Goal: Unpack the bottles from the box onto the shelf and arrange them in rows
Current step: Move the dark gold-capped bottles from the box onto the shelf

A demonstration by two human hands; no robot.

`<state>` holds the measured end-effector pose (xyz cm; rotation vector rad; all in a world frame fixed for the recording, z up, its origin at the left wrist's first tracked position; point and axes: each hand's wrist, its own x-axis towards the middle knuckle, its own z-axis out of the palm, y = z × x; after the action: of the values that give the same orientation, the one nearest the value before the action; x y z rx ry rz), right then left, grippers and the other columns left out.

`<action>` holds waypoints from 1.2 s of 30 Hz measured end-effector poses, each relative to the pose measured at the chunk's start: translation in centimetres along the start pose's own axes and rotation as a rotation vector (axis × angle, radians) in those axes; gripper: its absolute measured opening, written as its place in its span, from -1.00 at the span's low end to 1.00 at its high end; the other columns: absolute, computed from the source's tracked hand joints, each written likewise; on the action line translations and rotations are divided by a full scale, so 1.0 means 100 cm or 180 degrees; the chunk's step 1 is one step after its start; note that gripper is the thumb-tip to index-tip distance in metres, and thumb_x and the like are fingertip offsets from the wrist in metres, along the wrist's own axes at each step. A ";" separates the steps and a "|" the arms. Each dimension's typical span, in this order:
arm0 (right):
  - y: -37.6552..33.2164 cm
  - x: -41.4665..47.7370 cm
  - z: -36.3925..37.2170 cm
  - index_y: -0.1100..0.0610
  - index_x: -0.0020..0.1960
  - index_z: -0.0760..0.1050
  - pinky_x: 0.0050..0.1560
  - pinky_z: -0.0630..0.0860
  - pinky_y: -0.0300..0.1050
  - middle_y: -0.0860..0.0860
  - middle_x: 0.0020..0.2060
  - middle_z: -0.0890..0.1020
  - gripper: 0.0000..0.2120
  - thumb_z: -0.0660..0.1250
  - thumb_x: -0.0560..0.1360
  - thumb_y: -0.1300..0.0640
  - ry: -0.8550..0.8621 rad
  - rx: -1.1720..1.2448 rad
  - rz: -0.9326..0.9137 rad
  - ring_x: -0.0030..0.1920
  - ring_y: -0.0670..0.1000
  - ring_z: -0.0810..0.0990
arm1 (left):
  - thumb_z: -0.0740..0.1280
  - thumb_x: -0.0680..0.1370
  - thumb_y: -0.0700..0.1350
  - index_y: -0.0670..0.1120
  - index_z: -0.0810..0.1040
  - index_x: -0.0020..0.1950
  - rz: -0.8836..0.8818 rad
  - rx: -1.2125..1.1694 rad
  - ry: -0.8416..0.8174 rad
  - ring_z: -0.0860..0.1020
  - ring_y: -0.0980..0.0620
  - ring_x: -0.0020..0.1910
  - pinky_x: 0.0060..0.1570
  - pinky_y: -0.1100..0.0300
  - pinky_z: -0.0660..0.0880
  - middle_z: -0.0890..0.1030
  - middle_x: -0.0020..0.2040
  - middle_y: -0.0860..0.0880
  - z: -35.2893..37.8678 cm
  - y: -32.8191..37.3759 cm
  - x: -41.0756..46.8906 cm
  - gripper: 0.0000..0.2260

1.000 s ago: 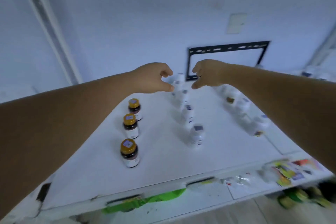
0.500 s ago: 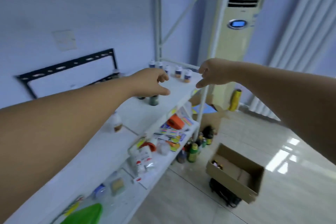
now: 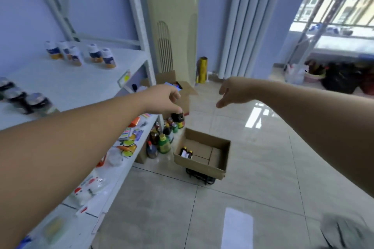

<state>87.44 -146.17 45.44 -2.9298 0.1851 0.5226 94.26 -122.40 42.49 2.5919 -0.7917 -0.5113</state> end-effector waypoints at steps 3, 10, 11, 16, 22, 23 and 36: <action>0.036 0.023 0.030 0.20 0.33 0.50 0.26 0.45 0.00 0.09 0.22 0.58 -0.40 0.43 0.44 -0.16 -0.0088 0.0362 0.0213 0.19 0.12 0.53 | 0.48 0.47 0.12 -0.03 0.49 0.33 -0.0057 0.0075 -0.0326 0.55 0.01 0.13 0.15 0.07 0.51 0.55 0.17 0.04 0.030 0.001 0.046 -0.51; 0.084 0.106 0.120 0.25 0.32 0.50 0.27 0.45 0.02 0.14 0.24 0.54 -0.41 0.39 0.48 -0.15 -0.0581 0.0949 0.0577 0.22 0.16 0.51 | 0.58 0.36 0.07 -0.11 0.54 0.32 -0.0482 -0.0318 -0.0838 0.57 -0.02 0.13 0.18 0.04 0.52 0.61 0.17 -0.03 0.116 -0.046 0.160 -0.41; 0.089 0.121 0.133 0.26 0.30 0.51 0.25 0.45 0.03 0.15 0.23 0.54 -0.43 0.38 0.48 -0.15 -0.0634 0.1014 0.0642 0.22 0.17 0.51 | 0.59 0.35 0.07 -0.12 0.52 0.34 -0.0562 -0.0393 -0.0915 0.57 -0.03 0.16 0.20 0.06 0.50 0.60 0.21 -0.04 0.130 -0.057 0.176 -0.37; 0.106 0.203 0.202 0.23 -0.16 0.52 -0.22 0.41 -0.13 0.08 -0.21 0.52 -0.61 0.41 0.45 -0.13 -0.0859 0.1557 0.1040 -0.13 0.11 0.52 | 0.60 0.34 0.04 -0.15 0.52 0.33 -0.0989 -0.0704 -0.1285 0.55 -0.05 0.18 0.16 0.12 0.48 0.57 0.24 -0.08 0.199 -0.115 0.249 -0.37; 0.115 0.280 0.328 0.21 0.36 0.46 0.11 0.40 -0.16 0.10 0.28 0.54 -0.34 0.48 0.40 -0.14 -0.1365 0.2249 0.1382 0.25 0.10 0.51 | 0.62 0.33 -0.08 0.00 0.48 -0.12 -0.1596 -0.1055 -0.1543 0.50 0.00 0.03 -0.09 0.21 0.39 0.52 -0.10 0.06 0.306 -0.181 0.303 -0.67; 0.118 0.293 0.350 0.20 0.35 0.47 0.06 0.38 -0.19 0.10 0.27 0.55 -0.35 0.48 0.40 -0.14 -0.1409 0.2324 0.1433 0.21 0.08 0.53 | 0.63 0.32 -0.08 -0.02 0.54 -0.02 -0.1628 -0.1081 -0.1588 0.53 -0.02 0.09 -0.08 0.21 0.42 0.57 -0.03 0.05 0.325 -0.189 0.312 -0.65; 0.127 0.396 0.560 0.15 0.35 0.44 0.16 0.48 -0.12 0.07 0.19 0.59 -0.36 0.52 0.37 -0.09 -0.1597 0.2845 0.1789 0.16 0.07 0.56 | 0.61 0.28 -0.08 -0.16 0.29 0.42 -0.2253 -0.0682 -0.1304 0.45 -0.18 0.26 0.16 0.15 0.39 0.35 0.38 -0.20 0.512 -0.265 0.394 -0.19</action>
<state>103.81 -152.38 -22.05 -1.7952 0.9065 0.9223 114.04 -138.00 -22.58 2.5324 0.1173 -1.2751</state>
